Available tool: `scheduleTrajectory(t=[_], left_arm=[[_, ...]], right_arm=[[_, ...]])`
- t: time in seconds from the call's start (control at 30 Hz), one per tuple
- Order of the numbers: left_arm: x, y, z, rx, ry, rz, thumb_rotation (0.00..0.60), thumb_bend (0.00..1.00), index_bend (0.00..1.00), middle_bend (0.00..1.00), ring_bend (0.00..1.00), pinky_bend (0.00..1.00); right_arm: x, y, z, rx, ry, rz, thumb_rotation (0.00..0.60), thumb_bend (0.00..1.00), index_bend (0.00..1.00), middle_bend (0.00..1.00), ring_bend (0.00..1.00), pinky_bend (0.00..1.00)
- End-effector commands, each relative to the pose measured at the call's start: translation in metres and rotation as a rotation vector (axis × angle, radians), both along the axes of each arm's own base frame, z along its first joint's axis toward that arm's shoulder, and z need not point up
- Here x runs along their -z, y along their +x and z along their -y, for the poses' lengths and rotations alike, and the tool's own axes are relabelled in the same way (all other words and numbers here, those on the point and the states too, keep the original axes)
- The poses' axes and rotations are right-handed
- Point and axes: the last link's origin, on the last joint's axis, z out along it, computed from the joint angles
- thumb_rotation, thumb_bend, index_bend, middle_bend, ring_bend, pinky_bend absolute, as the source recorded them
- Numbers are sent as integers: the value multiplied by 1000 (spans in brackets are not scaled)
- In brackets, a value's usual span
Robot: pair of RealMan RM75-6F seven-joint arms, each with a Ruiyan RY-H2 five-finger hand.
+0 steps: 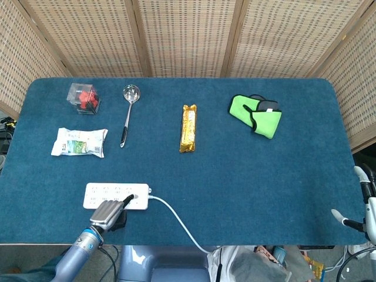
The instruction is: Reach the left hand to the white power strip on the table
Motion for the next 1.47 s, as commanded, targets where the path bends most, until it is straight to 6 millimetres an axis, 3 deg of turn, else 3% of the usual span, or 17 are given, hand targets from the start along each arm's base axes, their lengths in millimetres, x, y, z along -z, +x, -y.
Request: scheduleTrajectory(t=[0.03,0.23,0.4,0.5,0.53,0.57,0.6,0.63,0.67,0.7,0.77,0.8,0.93,1.1,1.47], left_arm=[[0,0,0,0,3,-1,600,1000,154,1000,1000,1000],[-9,4,-4,5,57,42,600,1000,155,1000,1000,1000],[-39,8,-9,40,190,109,600,1000,154,1000,1000,1000],[-68,10,-12,78,314,172,600,977,153,1000,1000,1000],[-82,9,-14,105,385,194,600,910,150,996,998,999],[-89,7,-14,122,420,204,600,710,134,966,963,970],[-96,3,-13,144,450,213,600,426,93,880,874,866],[-108,-6,-11,172,490,196,600,249,63,772,764,750],[-117,-15,-7,184,496,161,600,70,23,520,517,518],[-121,-19,-6,190,494,147,600,3,1,265,268,276],[-143,-40,-2,205,531,18,600,0,0,13,20,43],[-155,-50,1,193,563,-40,600,0,0,0,0,0],[-180,-73,12,156,640,-132,600,0,0,0,0,0],[-194,-89,21,113,678,-133,600,0,0,0,0,0],[-208,-93,24,102,676,-128,600,0,0,0,0,0]], right_arm=[[0,0,0,0,0,0,600,0,0,0,0,0],[0,0,0,-1,2,-1,600,0,0,0,0,0],[1,1,0,-3,4,-1,600,0,0,0,0,0],[2,2,0,-7,6,-1,600,0,0,0,0,0],[2,2,0,-8,6,-2,600,0,0,0,0,0],[2,2,0,-8,6,-2,600,0,0,0,0,0],[2,2,-1,-8,6,-2,600,0,0,0,0,0],[2,3,-1,-10,6,-3,600,0,0,0,0,0],[2,3,-1,-10,7,-4,600,0,0,0,0,0],[3,3,-1,-11,7,-4,600,0,0,0,0,0],[3,4,-1,-13,7,-5,600,0,0,0,0,0],[3,4,-1,-14,7,-6,600,0,0,0,0,0],[3,5,-2,-18,3,-10,600,0,0,0,0,0],[3,6,-3,-17,-1,-13,600,0,0,0,0,0],[3,6,-3,-19,-3,-17,600,0,0,0,0,0]])
